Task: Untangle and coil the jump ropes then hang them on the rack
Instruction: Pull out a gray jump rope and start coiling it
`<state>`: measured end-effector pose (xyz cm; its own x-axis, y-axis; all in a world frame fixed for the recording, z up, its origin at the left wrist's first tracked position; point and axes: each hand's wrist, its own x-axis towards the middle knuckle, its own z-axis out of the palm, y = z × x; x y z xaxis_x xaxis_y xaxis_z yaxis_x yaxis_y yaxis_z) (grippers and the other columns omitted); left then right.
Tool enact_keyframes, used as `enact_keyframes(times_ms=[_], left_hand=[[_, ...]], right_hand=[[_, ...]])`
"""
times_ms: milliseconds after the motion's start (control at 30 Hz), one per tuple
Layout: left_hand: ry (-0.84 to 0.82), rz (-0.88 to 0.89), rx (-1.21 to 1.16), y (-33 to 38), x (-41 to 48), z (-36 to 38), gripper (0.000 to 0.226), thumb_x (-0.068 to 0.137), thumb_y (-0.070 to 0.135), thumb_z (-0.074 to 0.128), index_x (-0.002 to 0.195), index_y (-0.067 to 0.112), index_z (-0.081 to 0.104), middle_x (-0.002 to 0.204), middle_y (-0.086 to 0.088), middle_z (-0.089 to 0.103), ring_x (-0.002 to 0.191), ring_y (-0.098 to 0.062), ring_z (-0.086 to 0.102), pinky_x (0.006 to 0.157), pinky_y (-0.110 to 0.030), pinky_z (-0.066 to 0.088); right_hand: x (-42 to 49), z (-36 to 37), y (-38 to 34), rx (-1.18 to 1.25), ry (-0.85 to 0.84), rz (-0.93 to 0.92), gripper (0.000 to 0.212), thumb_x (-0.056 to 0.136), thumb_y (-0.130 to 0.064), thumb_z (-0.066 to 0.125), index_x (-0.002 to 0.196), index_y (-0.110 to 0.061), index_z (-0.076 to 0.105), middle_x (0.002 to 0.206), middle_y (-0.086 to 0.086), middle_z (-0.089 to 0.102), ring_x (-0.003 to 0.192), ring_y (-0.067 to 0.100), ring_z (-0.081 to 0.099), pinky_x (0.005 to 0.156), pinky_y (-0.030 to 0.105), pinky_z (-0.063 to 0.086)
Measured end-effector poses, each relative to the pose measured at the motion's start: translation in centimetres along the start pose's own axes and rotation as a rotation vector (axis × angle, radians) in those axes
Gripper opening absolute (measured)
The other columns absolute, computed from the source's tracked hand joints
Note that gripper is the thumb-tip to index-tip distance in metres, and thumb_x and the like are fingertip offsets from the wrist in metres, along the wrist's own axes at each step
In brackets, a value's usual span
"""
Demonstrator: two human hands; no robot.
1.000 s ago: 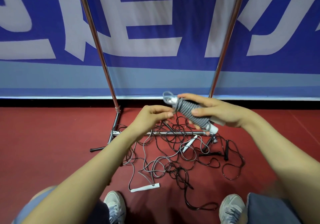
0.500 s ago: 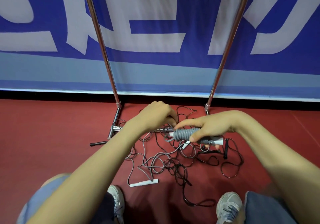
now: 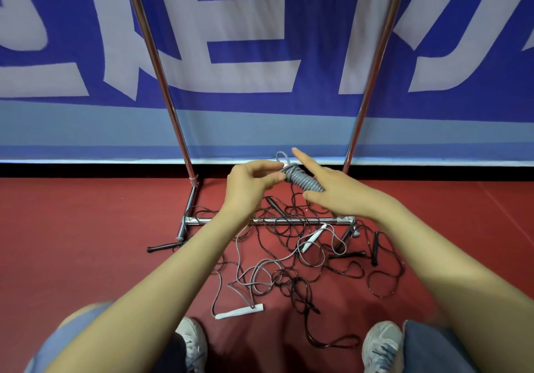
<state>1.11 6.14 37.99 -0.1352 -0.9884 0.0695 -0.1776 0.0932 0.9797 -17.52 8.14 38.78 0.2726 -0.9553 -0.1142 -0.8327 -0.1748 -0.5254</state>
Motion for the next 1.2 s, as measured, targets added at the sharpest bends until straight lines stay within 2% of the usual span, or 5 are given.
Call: enact_keyframes(times_ms=[233,500,633,900,1200], left_hand=[[0.049,-0.045,-0.115,-0.1,0.0,-0.4,0.016,0.077,0.001,0.076,0.088,0.012,0.072,0.076,0.002,0.071,0.063,-0.003,0.062,0.063,-0.014,0.048],[0.143,0.163,0.443,-0.7,0.6,-0.7,0.013,0.075,0.029,0.08,0.086,0.022,0.078,0.077,0.011,0.062,0.083,-0.013,0.059,0.079,-0.031,0.047],[0.149,0.111,0.238,0.5,0.1,-0.7,0.005,0.084,0.021,0.072,0.087,0.02,0.076,0.066,0.0,0.071,0.061,-0.01,0.065,0.072,-0.03,0.055],[0.065,0.016,-0.108,0.8,-0.3,0.4,0.036,0.083,0.029,0.065,0.117,0.017,0.067,0.109,0.0,0.072,0.104,-0.012,0.067,0.1,-0.042,0.049],[0.118,-0.043,-0.326,0.9,-0.5,0.1,0.039,0.085,0.017,0.072,0.12,0.005,0.06,0.109,-0.006,0.069,0.099,-0.016,0.069,0.088,-0.035,0.056]], right_hand=[[0.8,0.2,-0.2,-0.024,0.147,-0.012,0.072,0.092,-0.029,0.051,0.143,-0.059,0.011,0.109,0.0,0.051,0.087,0.021,0.058,0.082,0.041,0.051],[-0.4,0.6,-1.5,-0.302,0.249,-0.032,0.068,0.098,-0.035,0.042,0.148,-0.051,-0.002,0.1,-0.004,0.037,0.079,0.021,0.056,0.065,0.031,0.035],[0.1,0.8,-1.7,-0.08,0.278,-0.085,0.071,0.097,-0.029,0.05,0.149,-0.049,0.006,0.102,-0.003,0.043,0.078,0.018,0.054,0.067,0.034,0.043],[0.6,1.9,-2.3,0.3,0.367,-0.137,0.08,0.08,-0.018,0.076,0.141,-0.042,0.029,0.118,-0.012,0.051,0.095,0.004,0.056,0.079,0.019,0.042],[0.4,2.7,-3.3,0.401,0.249,-0.202,0.09,0.081,-0.025,0.075,0.144,-0.056,0.019,0.147,-0.018,0.042,0.121,0.005,0.056,0.099,0.023,0.044]])
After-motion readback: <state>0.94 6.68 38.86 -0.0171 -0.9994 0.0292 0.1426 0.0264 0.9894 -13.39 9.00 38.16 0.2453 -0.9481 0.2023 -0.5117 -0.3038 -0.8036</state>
